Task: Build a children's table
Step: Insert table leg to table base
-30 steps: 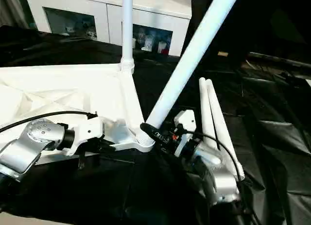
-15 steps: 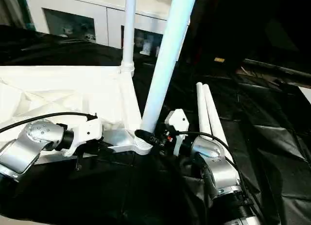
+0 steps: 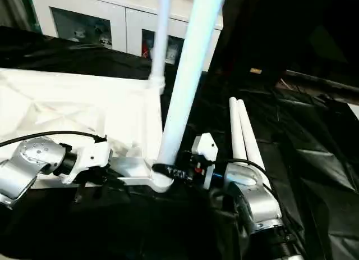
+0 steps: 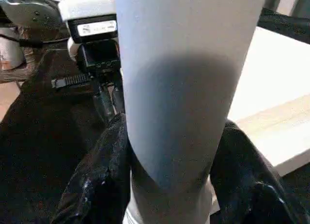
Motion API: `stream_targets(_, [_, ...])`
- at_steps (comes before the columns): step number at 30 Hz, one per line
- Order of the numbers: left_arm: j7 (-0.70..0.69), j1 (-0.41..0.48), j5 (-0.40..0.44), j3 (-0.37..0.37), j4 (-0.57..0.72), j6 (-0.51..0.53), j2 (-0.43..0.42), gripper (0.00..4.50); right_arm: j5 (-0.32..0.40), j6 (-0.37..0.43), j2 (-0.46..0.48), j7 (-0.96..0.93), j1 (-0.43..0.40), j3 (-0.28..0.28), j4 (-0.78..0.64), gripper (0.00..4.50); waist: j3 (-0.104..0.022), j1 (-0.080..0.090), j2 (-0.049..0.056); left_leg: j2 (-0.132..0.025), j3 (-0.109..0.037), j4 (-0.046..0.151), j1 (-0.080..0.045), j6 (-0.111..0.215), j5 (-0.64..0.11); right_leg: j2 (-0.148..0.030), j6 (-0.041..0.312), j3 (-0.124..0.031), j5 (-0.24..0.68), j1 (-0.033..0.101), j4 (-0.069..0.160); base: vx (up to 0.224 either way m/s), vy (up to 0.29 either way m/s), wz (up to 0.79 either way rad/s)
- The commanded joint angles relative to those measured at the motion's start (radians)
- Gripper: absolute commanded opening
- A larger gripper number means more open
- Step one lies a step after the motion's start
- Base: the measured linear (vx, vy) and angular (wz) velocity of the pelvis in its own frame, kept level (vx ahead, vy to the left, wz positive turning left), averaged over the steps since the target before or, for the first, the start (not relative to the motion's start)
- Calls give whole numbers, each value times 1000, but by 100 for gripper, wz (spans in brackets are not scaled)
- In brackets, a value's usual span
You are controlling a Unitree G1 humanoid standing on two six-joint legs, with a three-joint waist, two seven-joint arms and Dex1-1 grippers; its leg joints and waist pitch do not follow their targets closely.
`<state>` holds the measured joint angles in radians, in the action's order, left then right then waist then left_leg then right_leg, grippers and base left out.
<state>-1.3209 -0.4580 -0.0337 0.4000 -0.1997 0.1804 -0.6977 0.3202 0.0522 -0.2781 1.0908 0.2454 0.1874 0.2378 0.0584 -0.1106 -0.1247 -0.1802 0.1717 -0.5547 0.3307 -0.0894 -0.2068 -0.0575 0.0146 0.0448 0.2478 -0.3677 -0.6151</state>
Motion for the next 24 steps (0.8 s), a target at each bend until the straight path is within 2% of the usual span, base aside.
stream_targets(1, [-11, -13, 7, 23, -11, -23, 22, 0, -73, 56, -8, 32, -63, 112, 107, 184, -22, 1, 23, -59, -14, 69, -5, 52, -117, -89, 217, -53, 26, 23, 66, 0, 0, 0])
stream_targets(3, [-2, -13, 9, 18, -14, -20, 24, 0, -79, 50, -1, 20, -56, 104, 121, 184, -20, 0, 23, -60, -15, 71, -5, 44, -136, -92, 213, -54, 61, 23, 70, 0, 0, 0])
stream_targets(4, [11, -13, 15, 15, -19, -19, 28, 0, -86, 45, 7, 0, -49, 95, 137, 184, -18, 0, 19, -62, -17, 74, -4, 34, -168, -93, 203, -55, 123, 23, 76, 0, 0, 0])
stream_targets(6, [63, -14, 30, 0, -29, 9, 44, 0, -100, 33, 43, -96, -16, 51, 207, 184, -16, 0, 22, -62, -18, 77, -5, 26, -186, -95, 195, -56, 165, 20, 79, 0, 0, 0])
stream_targets(8, [66, -14, 30, -1, -29, 10, 45, 0, -101, 33, 45, -101, -14, 48, 211, 184, -9, 5, 20, -62, -21, 83, -3, 11, -231, -96, 181, -58, 256, 16, 87, 0, 0, 0])
stream_targets(9, [78, -15, 31, -6, -29, 20, 50, 0, -103, 29, 53, -127, -5, 37, 229, 184, -10, 4, 20, -63, -25, 84, -4, 2, -255, -101, 164, -59, 322, 17, 92, 0, 0, 0])
stream_targets(10, [97, -17, 30, -12, -27, 49, 58, 0, -103, 30, 70, -171, 11, 18, 258, 184, -10, 5, 21, -66, -25, 85, -9, -4, -272, -102, 155, -61, 355, 11, 95, 0, 0, 0])
stream_targets(11, [101, -19, 28, -15, -26, 58, 61, 0, -103, 30, 75, -183, 15, 13, 265, 184, -7, 6, 23, -65, -27, 86, -8, -7, -283, -102, 152, -61, 373, 10, 96, 0, 0, 0])
stream_targets(12, [132, -28, 15, -33, -17, 125, 86, 0, -103, 26, 111, -270, 49, -20, 317, 184, -4, 9, 20, -64, -31, 90, -4, -14, -303, -105, 143, -61, 423, 10, 100, 0, 0, 0])
stream_targets(13, [132, -28, 15, -33, -17, 125, 86, 0, -103, 26, 111, -270, 49, -20, 317, 184, -5, 13, 21, -64, -35, 92, -3, -23, -314, -107, 133, -60, 461, 10, 102, 0, 0, 0])
stream_targets(14, [149, -33, 12, -42, -7, 158, 99, 0, -112, 22, 130, -324, 69, -31, 346, 184, -6, 15, 20, -64, -38, 93, 0, -25, -310, -107, 126, -59, 465, 13, 103, 0, 0, 0])
stream_targets(17, [219, -48, 25, -54, 38, 285, 136, 0, -127, 9, 204, -479, 146, -64, 446, 184, -5, 34, 24, -63, -42, 98, 4, -46, -327, -106, 131, -56, 455, 9, 100, 0, 0, 0])
stream_targets(19, [259, -53, 39, -57, 59, 344, 156, 0, -136, -4, 239, -565, 188, -80, 501, 184, -7, 42, 25, -61, -44, 97, 3, -51, -328, -103, 130, -56, 443, 9, 100, 0, 0, 0])
stream_targets(20, [283, -57, 48, -59, 69, 377, 170, 0, -141, -7, 256, -619, 212, -90, 532, 184, -11, 43, 25, -62, -42, 96, 0, -51, -317, -104, 135, -57, 415, 10, 97, 0, 0, 0])
stream_targets(22, [361, -72, 71, -70, 85, 477, 220, 0, -149, -8, 300, -784, 276, -120, 616, 184, -9, 50, 26, -59, -38, 94, -1, -54, -292, -97, 154, -58, 331, 6, 91, 0, 0, 0])
stream_targets(23, [362, -72, 72, -70, 85, 478, 220, 0, -149, -8, 300, -786, 276, -120, 617, 184, -11, 52, 25, -58, -35, 91, -2, -52, -285, -96, 157, -59, 310, 6, 89, 0, 0, 0])
stream_targets(24, [416, -81, 84, -72, 92, 539, 258, 0, -163, -17, 327, -898, 318, -140, 674, 184, -14, 50, 21, -57, -31, 88, -1, -46, -254, -95, 159, -60, 264, 9, 86, 0, 0, 0])
